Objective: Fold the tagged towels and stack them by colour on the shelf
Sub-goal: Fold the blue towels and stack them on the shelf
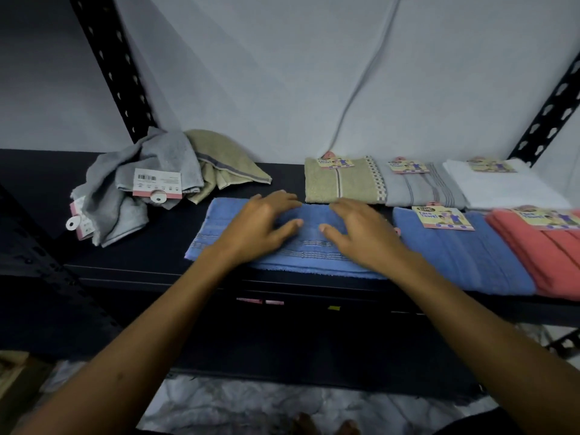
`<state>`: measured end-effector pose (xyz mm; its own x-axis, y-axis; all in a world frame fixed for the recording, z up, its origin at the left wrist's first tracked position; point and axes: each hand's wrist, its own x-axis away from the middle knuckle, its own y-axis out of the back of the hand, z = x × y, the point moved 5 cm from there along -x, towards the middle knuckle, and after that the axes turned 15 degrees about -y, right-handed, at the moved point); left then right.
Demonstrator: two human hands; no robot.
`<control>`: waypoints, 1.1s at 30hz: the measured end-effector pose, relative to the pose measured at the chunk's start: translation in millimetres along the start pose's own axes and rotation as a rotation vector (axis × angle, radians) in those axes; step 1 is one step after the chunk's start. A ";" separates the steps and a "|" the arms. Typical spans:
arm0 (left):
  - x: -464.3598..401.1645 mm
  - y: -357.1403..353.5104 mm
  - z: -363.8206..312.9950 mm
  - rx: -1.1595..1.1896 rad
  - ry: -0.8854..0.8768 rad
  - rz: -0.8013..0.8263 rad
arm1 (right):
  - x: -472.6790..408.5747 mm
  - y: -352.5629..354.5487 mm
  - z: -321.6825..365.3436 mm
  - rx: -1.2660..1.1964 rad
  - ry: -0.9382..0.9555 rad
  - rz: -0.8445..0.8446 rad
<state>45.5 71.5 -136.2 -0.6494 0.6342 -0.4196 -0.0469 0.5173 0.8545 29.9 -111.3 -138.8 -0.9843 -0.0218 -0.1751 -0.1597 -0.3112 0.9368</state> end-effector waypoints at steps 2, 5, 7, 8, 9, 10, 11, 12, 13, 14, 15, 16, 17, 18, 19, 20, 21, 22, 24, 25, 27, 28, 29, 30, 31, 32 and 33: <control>-7.2 -21.9 -0.2 -0.003 -0.011 0.170 | -2.5 -17.4 5.0 0.151 -0.014 0.074; 0.8 -40.9 6.5 -0.090 0.032 0.390 | 0.3 -37.8 -0.7 0.263 -0.063 0.209; 4.7 -43.8 10.2 -0.146 0.057 0.474 | 1.3 -41.7 -3.6 0.280 -0.079 0.260; 5.9 -45.2 12.2 -0.161 0.062 0.500 | 1.4 -42.4 -4.7 0.283 -0.090 0.283; 6.9 -45.6 14.5 -0.171 0.067 0.518 | 0.7 -43.0 -5.5 0.284 -0.102 0.298; 8.5 -45.5 18.1 -0.176 0.078 0.528 | 0.3 -43.6 -6.1 0.286 -0.111 0.305; 10.8 -44.2 22.9 -0.182 0.091 0.531 | 0.3 -44.2 -6.8 0.290 -0.118 0.308; 13.3 -42.0 27.8 -0.189 0.106 0.528 | 0.7 -44.7 -7.1 0.295 -0.120 0.307; 16.4 -39.2 33.5 -0.189 0.123 0.524 | 1.3 -45.0 -7.4 0.300 -0.119 0.306; 19.9 -35.8 39.1 -0.187 0.142 0.520 | 2.2 -45.2 -7.7 0.303 -0.118 0.308; 23.6 -31.8 45.2 -0.183 0.164 0.514 | 2.6 -45.2 -8.1 0.302 -0.117 0.313; 27.4 -27.2 51.6 -0.185 0.187 0.509 | 3.0 -45.2 -8.3 0.296 -0.117 0.315; 31.7 -22.3 57.8 -0.191 0.214 0.506 | 3.1 -45.2 -8.3 0.290 -0.117 0.318; 35.8 -17.7 63.9 -0.202 0.246 0.506 | 3.4 -44.6 -7.9 0.287 -0.118 0.320; 39.1 -13.7 69.0 -0.215 0.275 0.505 | 3.8 -44.1 -7.4 0.287 -0.120 0.324; 41.8 -10.8 72.9 -0.229 0.297 0.503 | 4.2 -43.4 -6.9 0.288 -0.122 0.325; 43.2 -8.9 76.0 -0.239 0.311 0.499 | 4.7 -42.7 -6.5 0.287 -0.126 0.327; 44.3 -7.1 77.8 -0.248 0.322 0.496 | 5.3 -42.4 -6.5 0.292 -0.130 0.331; 49.4 -1.9 85.3 -0.238 0.371 0.489 | 5.8 -41.6 -5.7 0.289 -0.131 0.337; 53.4 3.1 90.1 -0.221 0.409 0.482 | 6.0 -40.9 -5.0 0.289 -0.129 0.340; 63.7 12.7 100.0 -0.197 0.473 0.472 | 6.1 -41.4 -6.3 0.294 -0.126 0.345; 68.2 16.5 103.1 -0.197 0.490 0.467 | 5.6 -40.8 -6.3 0.284 -0.122 0.344; 71.8 18.5 103.8 -0.201 0.496 0.454 | 5.5 -40.6 -5.7 0.266 -0.112 0.330; 74.8 19.5 102.8 -0.204 0.498 0.433 | 4.9 -39.5 -4.0 0.235 -0.090 0.288; 76.0 19.2 100.9 -0.203 0.499 0.408 | 4.5 -35.6 -1.6 0.182 -0.052 0.195; 78.2 19.3 97.5 -0.200 0.505 0.381 | 6.5 -28.4 2.8 0.119 0.004 0.042; 80.4 20.2 93.6 -0.199 0.519 0.349 | 10.2 -19.9 7.5 0.063 0.070 -0.154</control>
<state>63.4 186.7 -181.4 -0.9313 0.3605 0.0522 0.1258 0.1838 0.9749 22.4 -98.2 -157.0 -0.9407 -0.0450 -0.3361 -0.3144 -0.2554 0.9143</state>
